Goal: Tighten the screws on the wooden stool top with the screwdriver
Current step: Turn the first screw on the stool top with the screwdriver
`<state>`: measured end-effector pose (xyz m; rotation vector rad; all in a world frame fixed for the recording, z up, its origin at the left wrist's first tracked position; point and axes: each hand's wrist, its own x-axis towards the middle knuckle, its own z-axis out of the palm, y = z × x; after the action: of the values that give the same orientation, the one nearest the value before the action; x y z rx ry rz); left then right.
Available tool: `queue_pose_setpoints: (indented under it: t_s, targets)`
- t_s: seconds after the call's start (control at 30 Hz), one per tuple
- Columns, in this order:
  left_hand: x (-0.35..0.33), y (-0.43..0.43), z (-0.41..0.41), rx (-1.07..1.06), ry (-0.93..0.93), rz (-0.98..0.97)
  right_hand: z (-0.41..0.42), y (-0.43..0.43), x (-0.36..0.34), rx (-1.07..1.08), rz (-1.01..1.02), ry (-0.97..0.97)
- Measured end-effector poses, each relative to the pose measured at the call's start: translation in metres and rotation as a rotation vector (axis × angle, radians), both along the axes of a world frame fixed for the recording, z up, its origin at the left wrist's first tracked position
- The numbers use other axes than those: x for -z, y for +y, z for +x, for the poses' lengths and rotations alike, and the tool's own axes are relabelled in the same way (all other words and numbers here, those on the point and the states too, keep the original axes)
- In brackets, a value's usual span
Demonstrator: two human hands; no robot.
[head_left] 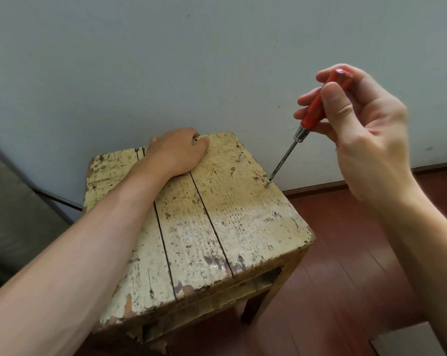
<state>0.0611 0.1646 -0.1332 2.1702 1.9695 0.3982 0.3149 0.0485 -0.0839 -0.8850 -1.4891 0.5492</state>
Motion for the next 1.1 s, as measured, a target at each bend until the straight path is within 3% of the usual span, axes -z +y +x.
queue_pose_setpoints:
  t_s: [0.27, 0.47, 0.67, 0.9, 1.1]
  targets:
    - [-0.001, 0.001, 0.000, -0.001, -0.005, -0.009, 0.014, 0.007, -0.009, -0.252, 0.069, -0.248]
    - [-0.003, -0.003, 0.003, -0.026, 0.005, 0.011, 0.010, 0.025, -0.036, -0.268, 0.055, -0.285]
    - [0.002, 0.000, 0.005, -0.050, 0.005, 0.015, 0.012, 0.047, -0.053, -0.304, -0.018, -0.440]
    - [0.003, 0.003, 0.002, -0.037, -0.018, -0.016, 0.012, 0.032, -0.025, -0.293, 0.123, -0.265]
    - [0.000, 0.002, 0.001, -0.024, -0.024, -0.041, 0.014, 0.022, -0.016, -0.398, 0.155, -0.288]
